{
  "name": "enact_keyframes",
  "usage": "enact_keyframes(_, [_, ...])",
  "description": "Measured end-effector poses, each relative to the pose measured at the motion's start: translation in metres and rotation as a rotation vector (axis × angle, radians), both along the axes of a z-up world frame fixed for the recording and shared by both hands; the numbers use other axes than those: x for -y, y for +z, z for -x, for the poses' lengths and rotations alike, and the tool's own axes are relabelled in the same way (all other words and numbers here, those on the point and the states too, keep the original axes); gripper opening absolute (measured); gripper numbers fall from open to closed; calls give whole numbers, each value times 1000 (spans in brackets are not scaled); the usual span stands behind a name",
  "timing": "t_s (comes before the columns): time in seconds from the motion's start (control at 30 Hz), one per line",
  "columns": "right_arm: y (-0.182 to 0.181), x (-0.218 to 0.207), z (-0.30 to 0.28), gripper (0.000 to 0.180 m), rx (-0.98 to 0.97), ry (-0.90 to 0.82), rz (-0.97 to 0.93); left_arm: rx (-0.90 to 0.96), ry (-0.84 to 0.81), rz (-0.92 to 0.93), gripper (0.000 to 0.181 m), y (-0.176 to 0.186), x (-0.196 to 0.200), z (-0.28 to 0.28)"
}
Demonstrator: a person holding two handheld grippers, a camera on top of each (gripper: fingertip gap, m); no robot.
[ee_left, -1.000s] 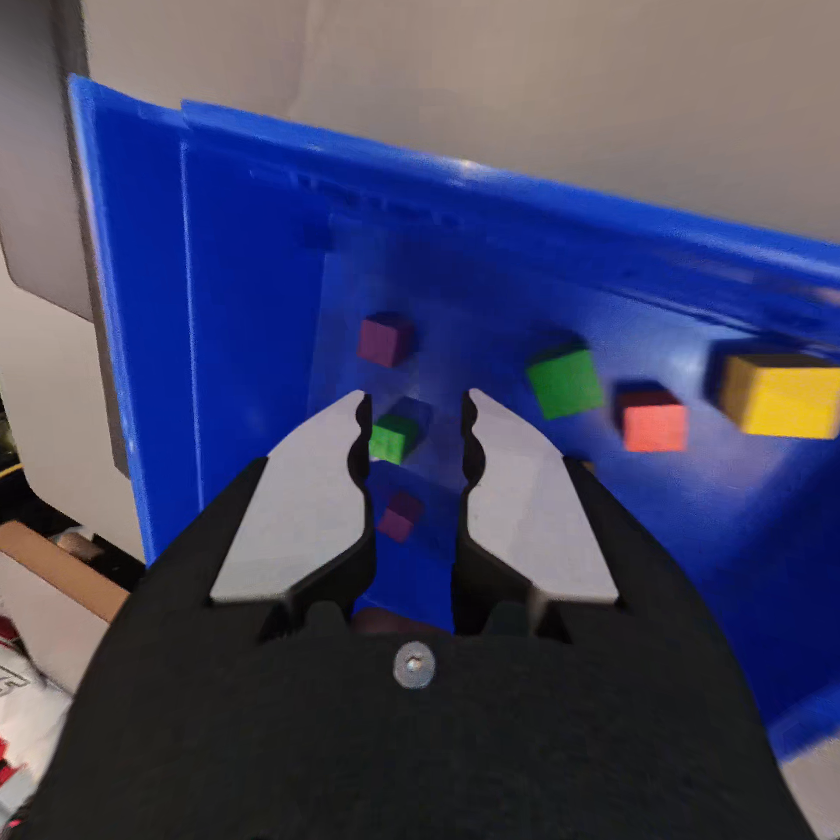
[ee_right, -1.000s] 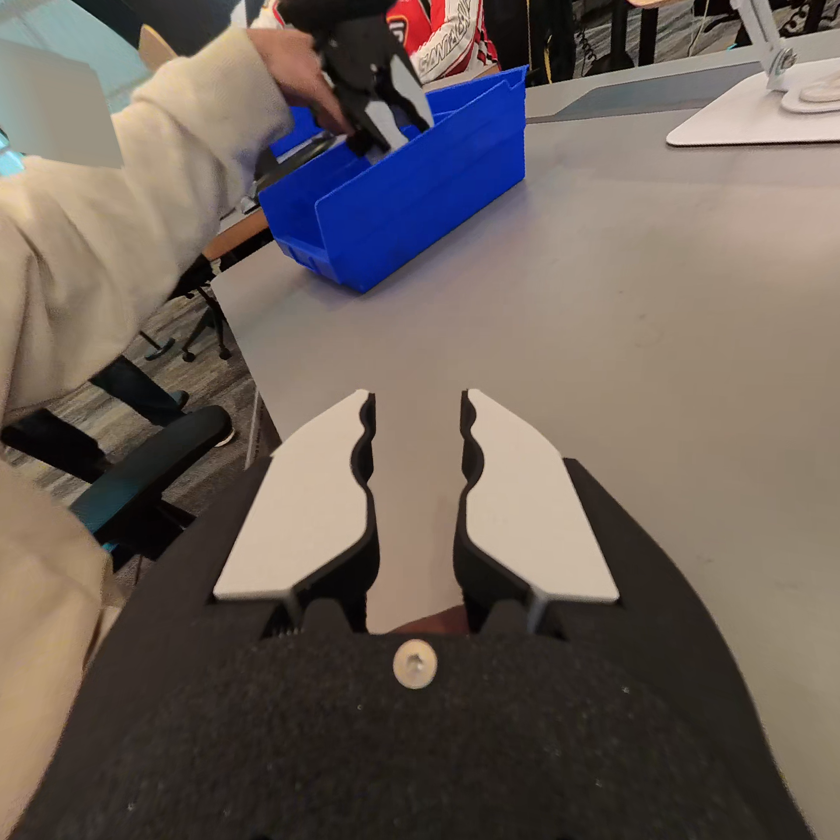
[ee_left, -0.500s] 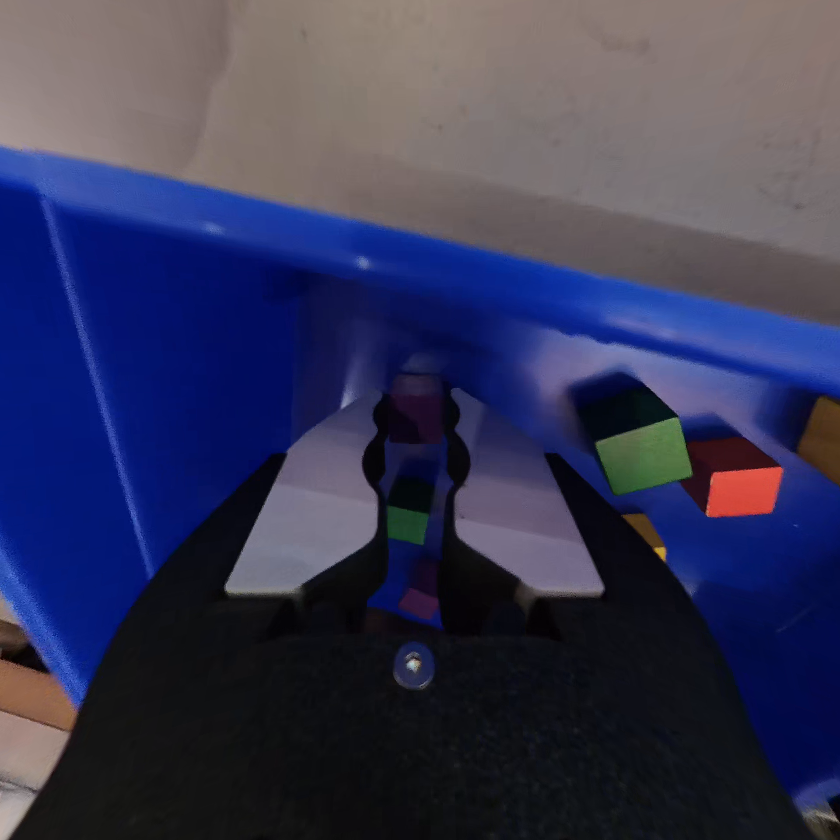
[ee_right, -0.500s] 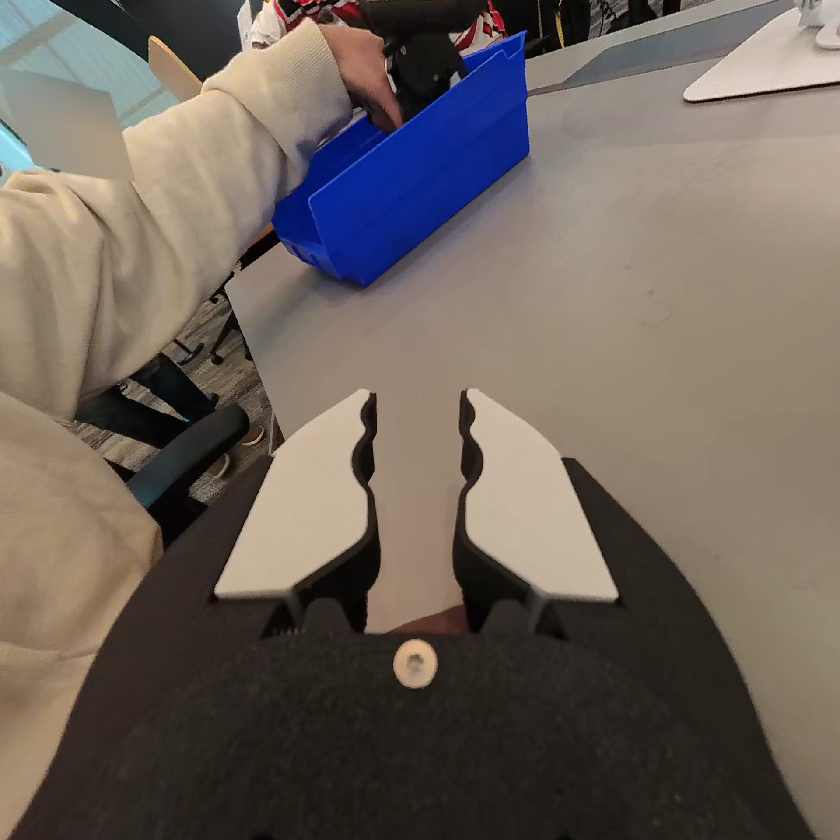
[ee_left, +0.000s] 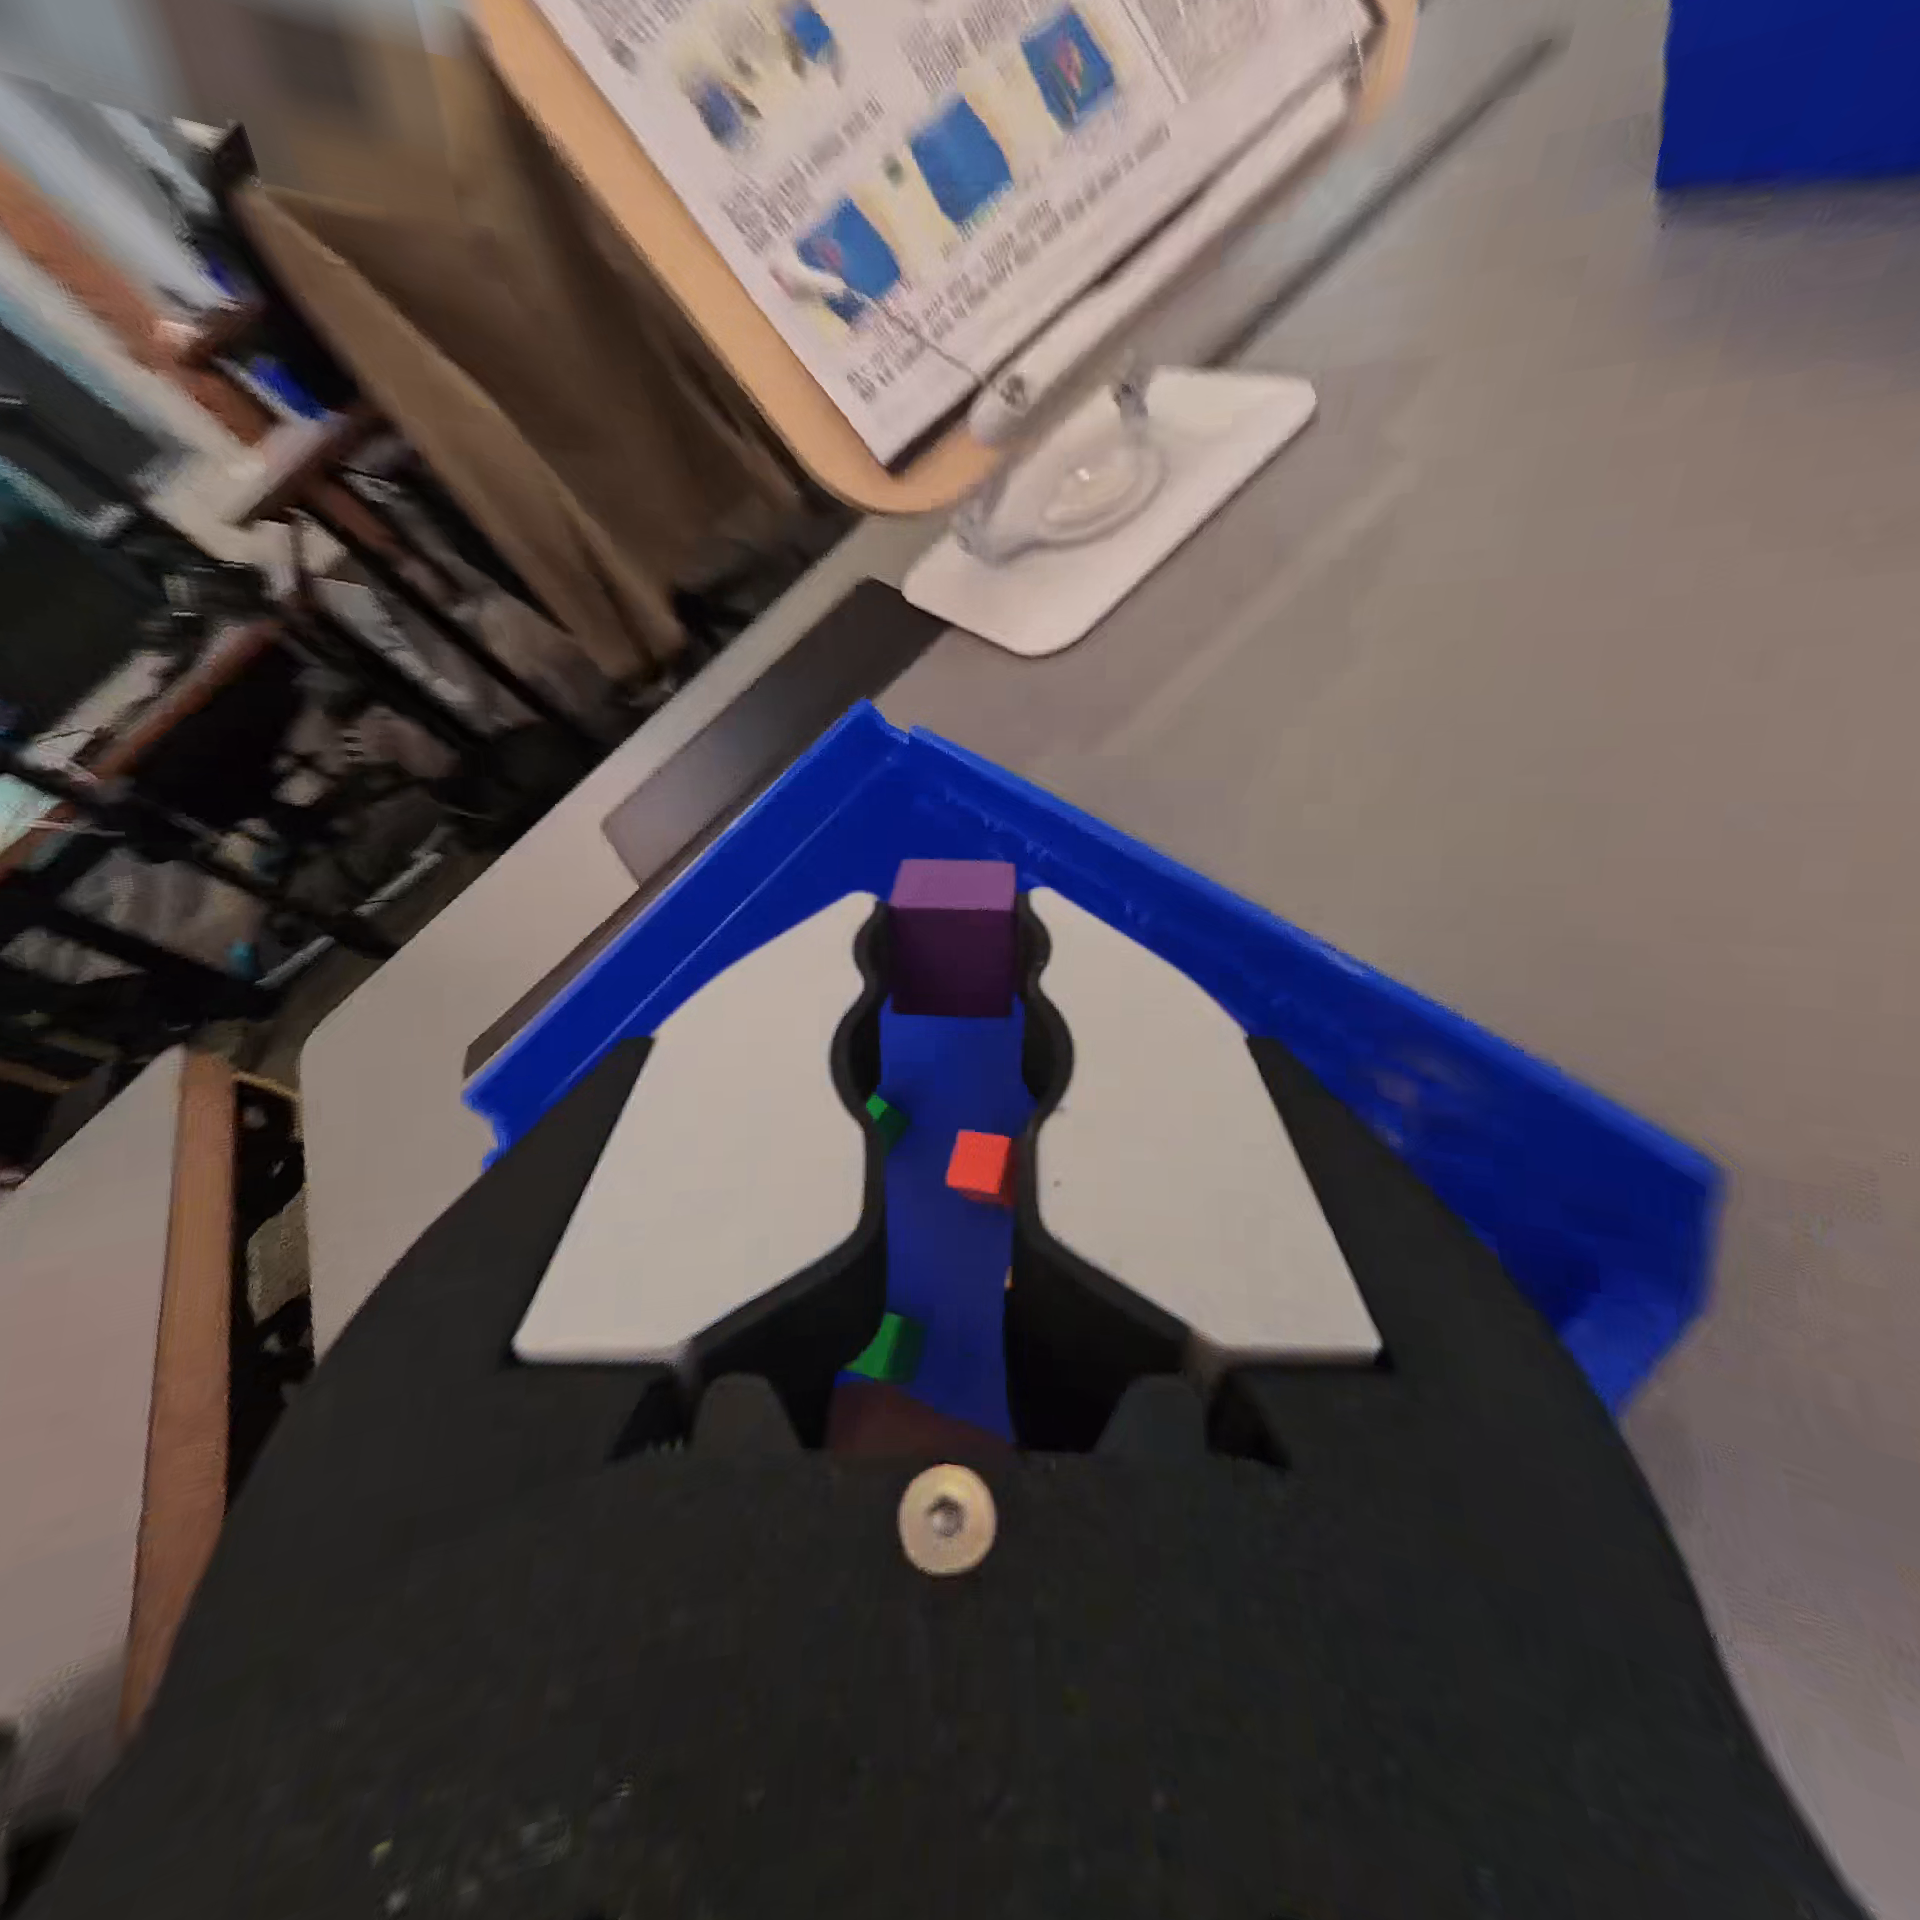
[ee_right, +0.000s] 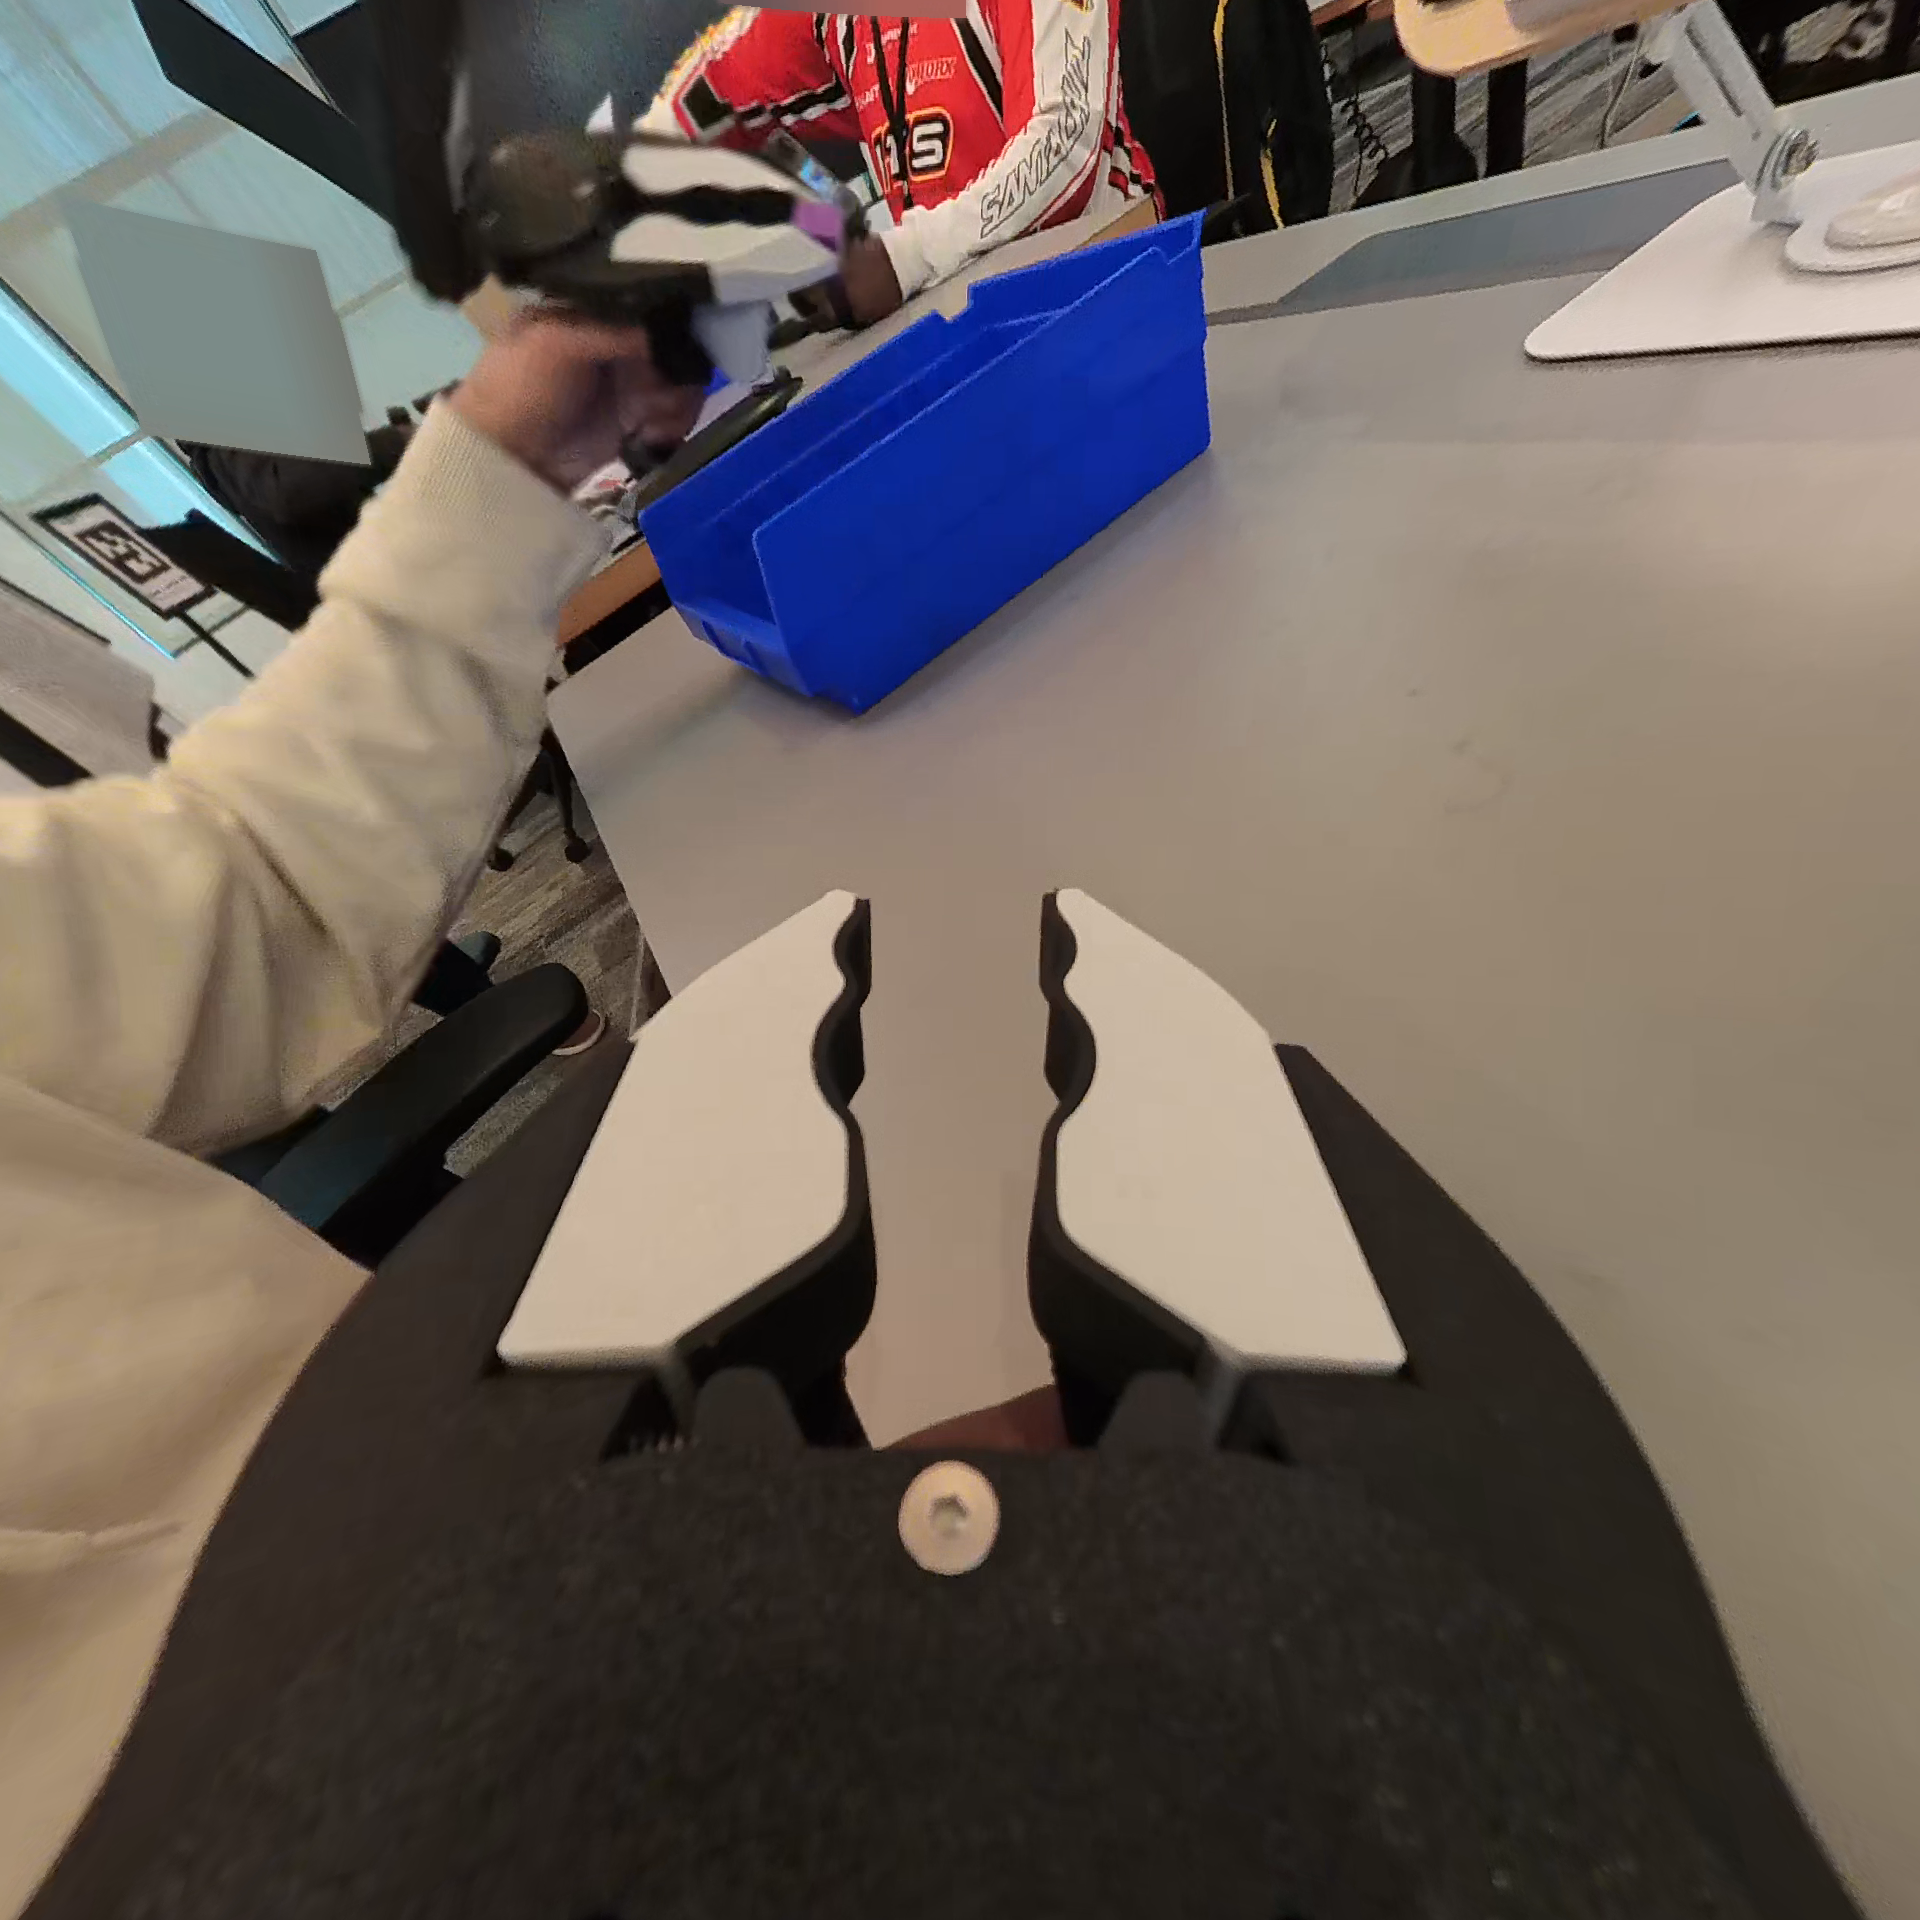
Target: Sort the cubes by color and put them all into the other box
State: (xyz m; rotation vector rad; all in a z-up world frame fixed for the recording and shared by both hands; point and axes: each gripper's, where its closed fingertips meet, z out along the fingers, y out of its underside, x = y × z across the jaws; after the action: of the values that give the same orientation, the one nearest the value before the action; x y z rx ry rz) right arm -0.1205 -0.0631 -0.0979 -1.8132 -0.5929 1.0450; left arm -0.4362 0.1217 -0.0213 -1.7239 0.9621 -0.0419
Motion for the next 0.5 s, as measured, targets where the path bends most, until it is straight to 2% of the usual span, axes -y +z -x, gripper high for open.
enact_keyframes(0.17, [10,0,-6,30,-19,-20,-12,149,271,-172,22,8,66,9])
enact_keyframes(0.27, [13,1,-8,29,-22,-27,-23,178,320,-164,22,-6,95,1])
enact_keyframes(0.4, [13,2,-6,29,-43,-14,-9,290,183,-125,22,-16,122,-34])
enact_keyframes(0.5, [16,6,2,30,-165,62,91,409,-69,-77,22,-16,141,-84])
